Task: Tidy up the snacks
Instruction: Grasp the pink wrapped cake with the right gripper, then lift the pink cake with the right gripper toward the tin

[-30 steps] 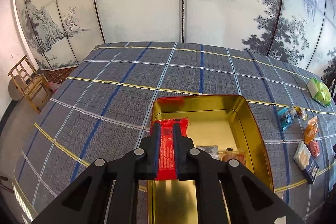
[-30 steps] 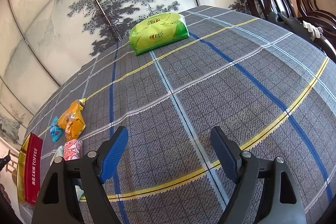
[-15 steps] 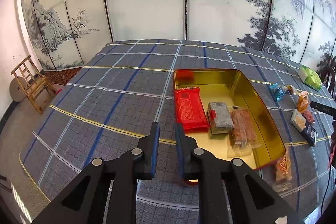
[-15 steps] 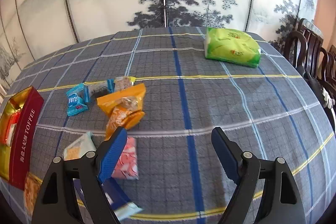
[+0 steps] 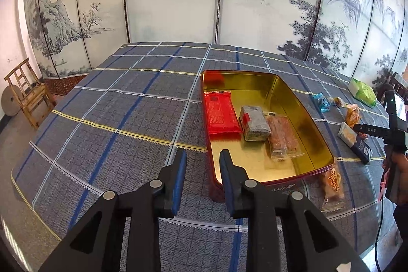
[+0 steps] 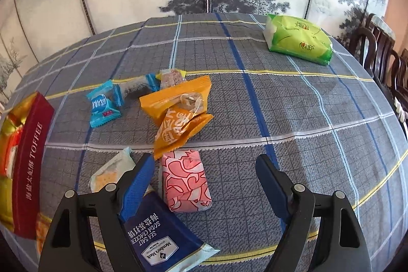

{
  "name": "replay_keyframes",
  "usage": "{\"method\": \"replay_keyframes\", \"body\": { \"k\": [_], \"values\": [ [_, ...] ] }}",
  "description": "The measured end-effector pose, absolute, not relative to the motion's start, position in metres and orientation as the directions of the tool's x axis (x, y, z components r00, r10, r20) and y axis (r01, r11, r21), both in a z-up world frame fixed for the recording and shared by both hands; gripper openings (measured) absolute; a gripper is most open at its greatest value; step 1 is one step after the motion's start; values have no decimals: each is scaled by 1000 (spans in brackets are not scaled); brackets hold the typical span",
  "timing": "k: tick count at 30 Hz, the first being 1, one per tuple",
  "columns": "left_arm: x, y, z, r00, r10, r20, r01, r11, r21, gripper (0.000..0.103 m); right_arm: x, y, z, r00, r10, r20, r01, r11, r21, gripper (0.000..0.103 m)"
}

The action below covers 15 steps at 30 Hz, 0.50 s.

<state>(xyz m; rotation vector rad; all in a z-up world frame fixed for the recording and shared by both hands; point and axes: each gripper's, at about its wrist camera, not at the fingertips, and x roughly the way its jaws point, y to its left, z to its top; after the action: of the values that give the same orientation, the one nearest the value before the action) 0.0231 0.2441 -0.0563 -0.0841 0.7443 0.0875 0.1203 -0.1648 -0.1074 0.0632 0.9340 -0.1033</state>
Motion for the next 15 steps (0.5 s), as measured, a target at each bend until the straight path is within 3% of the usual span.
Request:
{"method": "replay_keyframes", "body": {
  "k": [1,5,8,15],
  "values": [
    [21,243,-56,734,50,-677,-109,993,-44,25,121,-168,-111,581,-37,-813,114,993,37,62],
    [15,238,-52,740,40,-671,-101,994,-52,25,120,-175,-114,598,-52,-799,118,993,24,31],
    [13,233,-48,746,37,-665,-93,995,-49,25,119,-190,-113,607,-34,-794,125,991,53,30],
    [8,218,-37,764,44,-644,-75,997,-21,25,128,-241,-107,624,-203,-755,243,968,-59,30]
  ]
}}
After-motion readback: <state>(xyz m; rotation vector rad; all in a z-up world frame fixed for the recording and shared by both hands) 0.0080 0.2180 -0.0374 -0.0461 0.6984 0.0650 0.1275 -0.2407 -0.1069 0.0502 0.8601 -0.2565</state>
